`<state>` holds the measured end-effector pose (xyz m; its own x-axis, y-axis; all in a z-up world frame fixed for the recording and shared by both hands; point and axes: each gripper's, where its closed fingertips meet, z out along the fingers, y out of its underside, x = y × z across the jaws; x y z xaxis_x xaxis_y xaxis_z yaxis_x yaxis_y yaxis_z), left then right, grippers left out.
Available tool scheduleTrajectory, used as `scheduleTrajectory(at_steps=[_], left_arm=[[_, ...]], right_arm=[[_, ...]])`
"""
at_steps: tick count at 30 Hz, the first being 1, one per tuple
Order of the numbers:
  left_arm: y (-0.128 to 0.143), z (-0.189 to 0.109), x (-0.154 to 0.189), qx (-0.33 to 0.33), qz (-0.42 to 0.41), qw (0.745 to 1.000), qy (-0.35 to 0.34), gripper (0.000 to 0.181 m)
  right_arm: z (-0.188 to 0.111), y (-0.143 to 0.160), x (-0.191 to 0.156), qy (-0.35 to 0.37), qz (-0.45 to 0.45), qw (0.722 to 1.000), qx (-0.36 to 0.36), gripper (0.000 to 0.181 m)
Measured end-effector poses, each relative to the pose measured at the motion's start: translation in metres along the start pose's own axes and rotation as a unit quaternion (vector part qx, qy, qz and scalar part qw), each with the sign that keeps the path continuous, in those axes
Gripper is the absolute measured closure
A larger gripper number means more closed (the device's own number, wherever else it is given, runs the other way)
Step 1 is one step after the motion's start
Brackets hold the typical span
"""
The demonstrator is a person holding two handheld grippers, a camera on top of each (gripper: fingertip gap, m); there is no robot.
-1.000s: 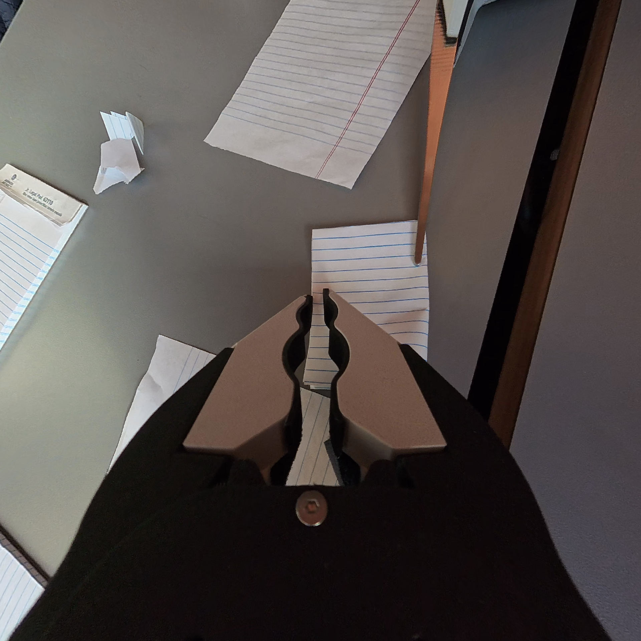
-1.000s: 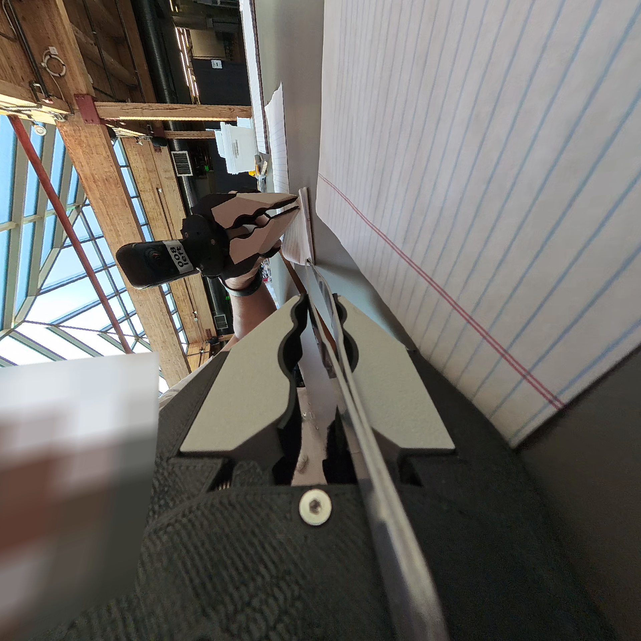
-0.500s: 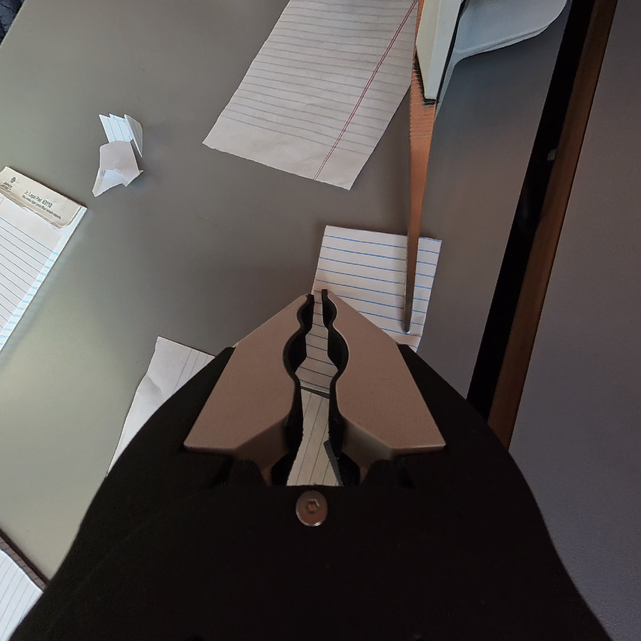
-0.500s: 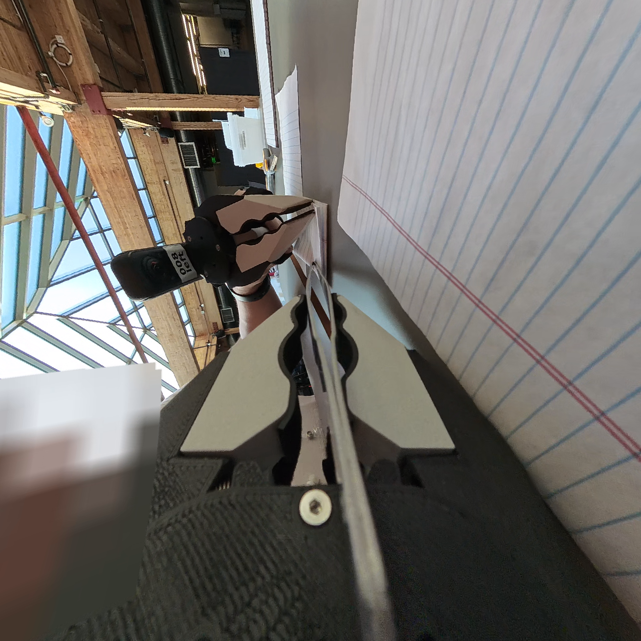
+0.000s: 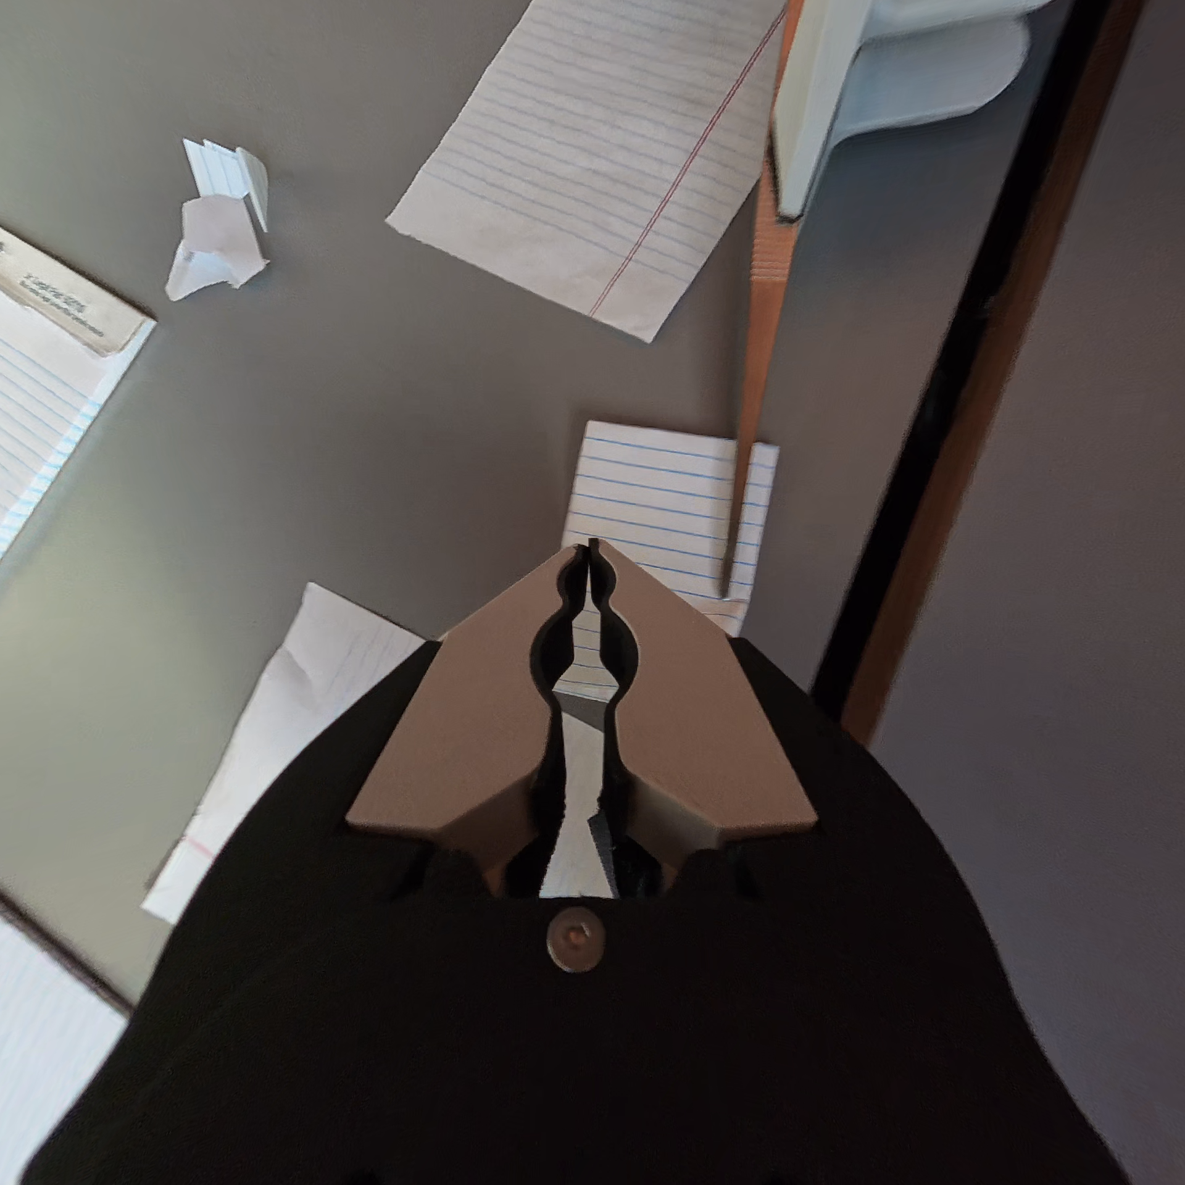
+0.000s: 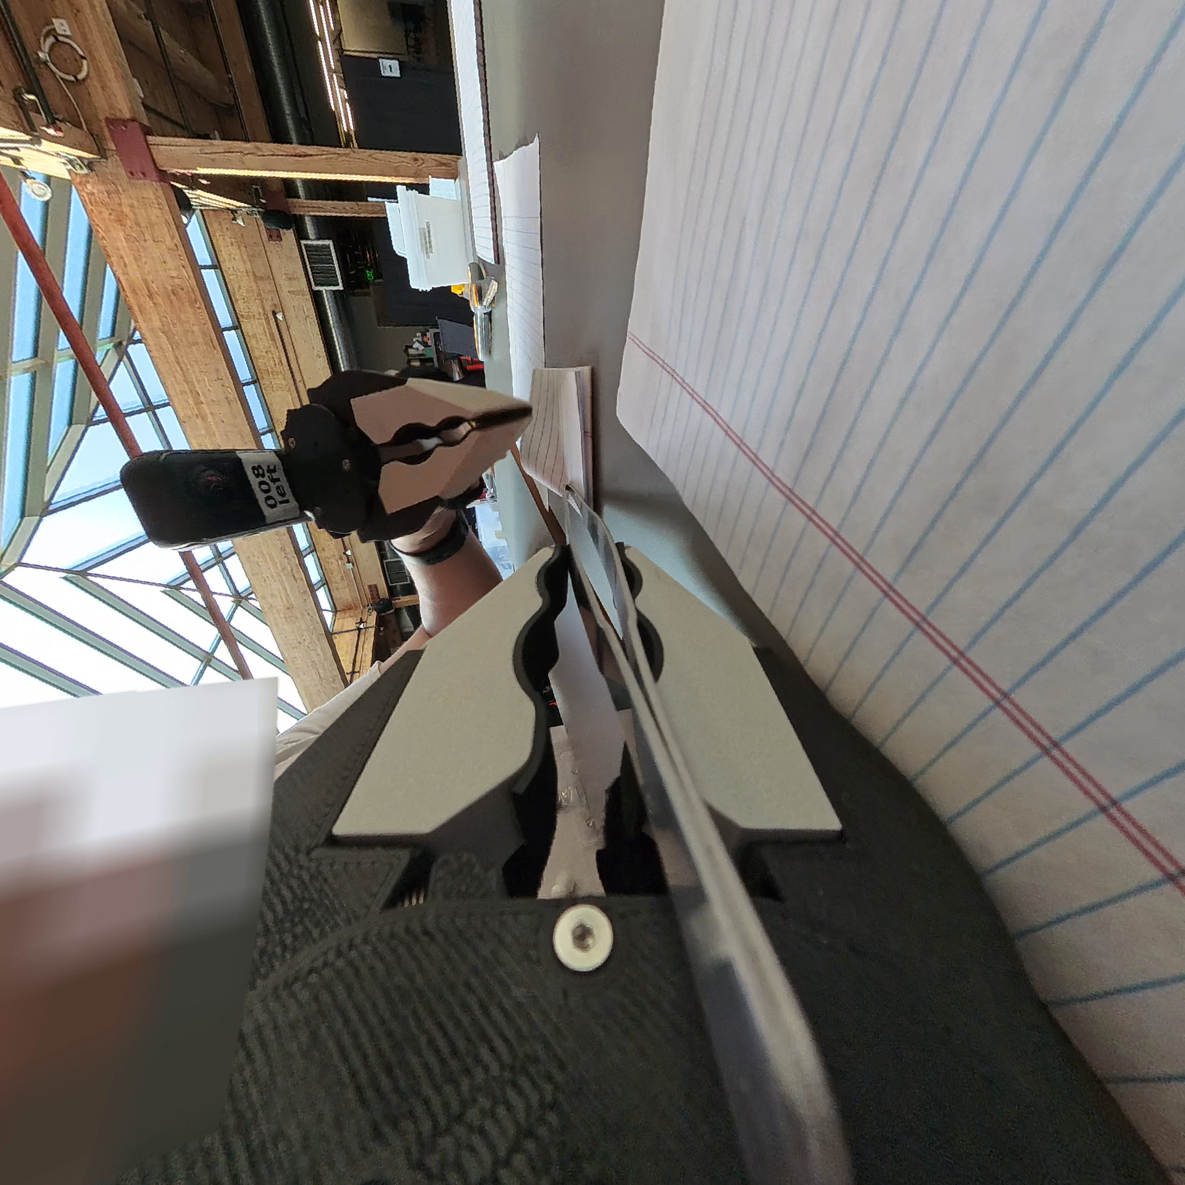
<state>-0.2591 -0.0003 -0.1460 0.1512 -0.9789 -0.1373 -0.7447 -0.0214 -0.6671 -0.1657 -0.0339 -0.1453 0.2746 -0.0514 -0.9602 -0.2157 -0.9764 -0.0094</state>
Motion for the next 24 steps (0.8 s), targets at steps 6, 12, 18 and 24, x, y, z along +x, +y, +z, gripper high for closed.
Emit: scheduleTrajectory(at_steps=[6, 12, 18, 24], left_arm=[[0.012, -0.009, 0.036, -0.018, -0.107, 0.991, 0.077, 0.181], [0.021, -0.005, 0.035, -0.026, -0.140, 0.987, 0.069, 0.181], [0.023, -0.004, 0.035, -0.031, -0.100, 0.994, 0.018, 0.181], [0.026, -0.009, 0.037, -0.043, -0.057, 0.996, -0.058, 0.181]], right_arm=[[0.000, -0.001, 0.001, -0.002, -0.004, 1.000, -0.003, 0.168], [0.001, -0.001, 0.001, -0.003, -0.008, 1.000, -0.005, 0.168], [0.001, -0.002, 0.001, 0.001, -0.017, 1.000, -0.005, 0.168], [0.003, 0.000, 0.001, 0.001, -0.023, 1.000, -0.009, 0.168]])
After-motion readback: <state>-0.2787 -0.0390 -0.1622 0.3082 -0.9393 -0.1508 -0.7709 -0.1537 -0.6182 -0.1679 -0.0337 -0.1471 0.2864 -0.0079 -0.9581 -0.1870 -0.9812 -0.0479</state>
